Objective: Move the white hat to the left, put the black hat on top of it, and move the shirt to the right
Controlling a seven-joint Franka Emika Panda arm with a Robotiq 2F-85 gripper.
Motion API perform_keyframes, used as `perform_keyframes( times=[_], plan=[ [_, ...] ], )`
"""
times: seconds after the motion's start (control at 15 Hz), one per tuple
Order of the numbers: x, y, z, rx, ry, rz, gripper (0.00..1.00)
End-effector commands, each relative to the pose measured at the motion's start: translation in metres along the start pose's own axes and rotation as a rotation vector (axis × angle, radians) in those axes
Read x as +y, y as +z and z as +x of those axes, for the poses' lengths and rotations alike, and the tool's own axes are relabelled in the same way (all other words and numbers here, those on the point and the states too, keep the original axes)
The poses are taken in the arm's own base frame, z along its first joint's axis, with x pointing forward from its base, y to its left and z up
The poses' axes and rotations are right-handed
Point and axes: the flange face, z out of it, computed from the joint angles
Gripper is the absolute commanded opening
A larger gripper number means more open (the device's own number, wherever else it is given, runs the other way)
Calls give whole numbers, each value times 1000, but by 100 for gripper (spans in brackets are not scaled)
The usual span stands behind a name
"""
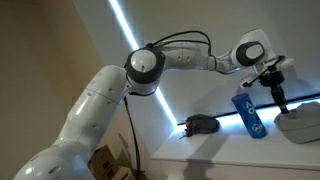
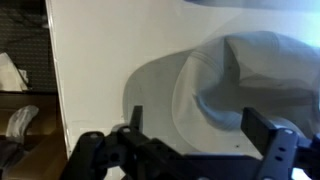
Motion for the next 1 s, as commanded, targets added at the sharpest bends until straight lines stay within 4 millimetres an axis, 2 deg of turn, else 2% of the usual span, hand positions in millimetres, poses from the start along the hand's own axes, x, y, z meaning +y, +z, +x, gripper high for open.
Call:
perform_keyframes(
  times=[0.0, 0.27, 0.4, 0.53, 0.6, 0.93],
  plan=[
    [-2, 2, -2, -13, 23, -37, 100],
    [-12, 12, -4, -17, 47, -74, 100],
    [-7, 9, -3, 43, 86, 33, 100],
    [-9, 16, -7, 97, 133, 87, 100],
    [-18, 17, 3, 76, 92, 61, 100],
    [-17, 20, 1, 79, 88, 59, 100]
  ],
)
